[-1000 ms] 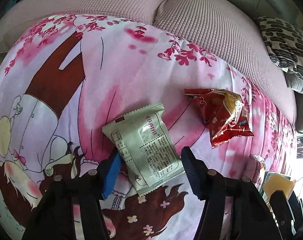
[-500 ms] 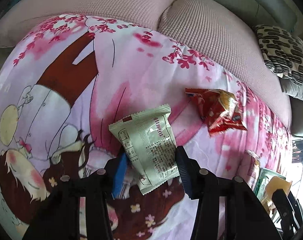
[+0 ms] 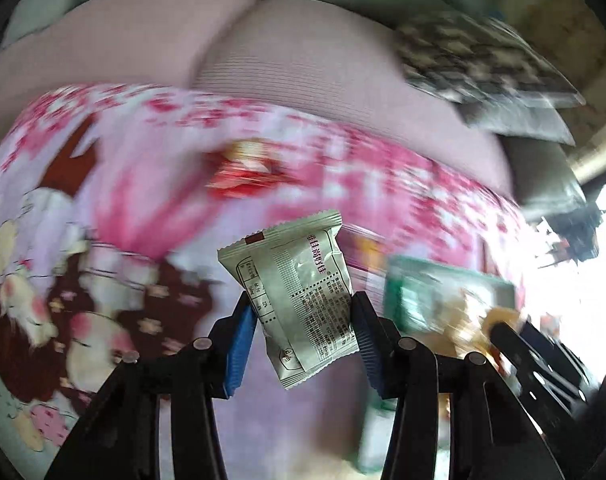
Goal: Organize snacks
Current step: 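Carry the green packet with the left tool while the right tool carries the jelly cup to the tray, then open the left tool over the tray while the right tool releases the jelly cup, then move both tools back toward the red chip bag and pink cake roll, then grasp the pink-purple cake roll with the right tool while the left tool grasps the red chip bag, then carry the chip bag with the left tool while the right tool carries the cake roll to the tray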
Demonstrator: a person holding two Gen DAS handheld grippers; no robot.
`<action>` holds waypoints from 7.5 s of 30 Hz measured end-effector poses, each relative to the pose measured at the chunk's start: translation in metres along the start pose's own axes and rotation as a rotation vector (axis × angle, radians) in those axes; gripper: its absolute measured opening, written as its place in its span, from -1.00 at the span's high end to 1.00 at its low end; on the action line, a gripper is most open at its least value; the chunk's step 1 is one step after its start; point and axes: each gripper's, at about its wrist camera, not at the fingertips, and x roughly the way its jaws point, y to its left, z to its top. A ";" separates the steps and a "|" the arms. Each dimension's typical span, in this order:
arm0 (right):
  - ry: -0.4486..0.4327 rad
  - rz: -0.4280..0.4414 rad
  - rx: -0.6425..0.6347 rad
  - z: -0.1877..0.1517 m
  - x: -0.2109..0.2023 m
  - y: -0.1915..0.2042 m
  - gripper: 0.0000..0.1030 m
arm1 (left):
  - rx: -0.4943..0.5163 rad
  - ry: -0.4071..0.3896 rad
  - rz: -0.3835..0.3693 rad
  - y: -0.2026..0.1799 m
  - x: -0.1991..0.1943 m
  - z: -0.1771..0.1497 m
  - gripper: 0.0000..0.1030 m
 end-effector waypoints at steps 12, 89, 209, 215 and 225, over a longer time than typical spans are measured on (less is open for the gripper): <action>0.082 -0.155 0.085 -0.026 0.004 -0.112 0.02 | 0.284 0.073 -0.087 -0.157 0.025 -0.031 0.03; 0.045 -0.075 -0.032 -0.054 0.014 0.055 -1.00 | 0.125 -0.113 0.287 0.057 0.017 -0.053 -0.83; -0.070 0.016 0.036 0.005 0.017 0.126 0.27 | -0.124 -0.191 0.022 0.055 -0.004 -0.025 -0.05; -0.094 0.006 0.091 -0.012 0.012 0.107 0.27 | -0.078 -0.204 0.014 0.038 0.000 -0.036 -0.05; -0.193 -0.053 0.247 -0.036 -0.022 0.033 0.27 | 0.048 -0.178 -0.091 -0.022 0.006 -0.045 -0.05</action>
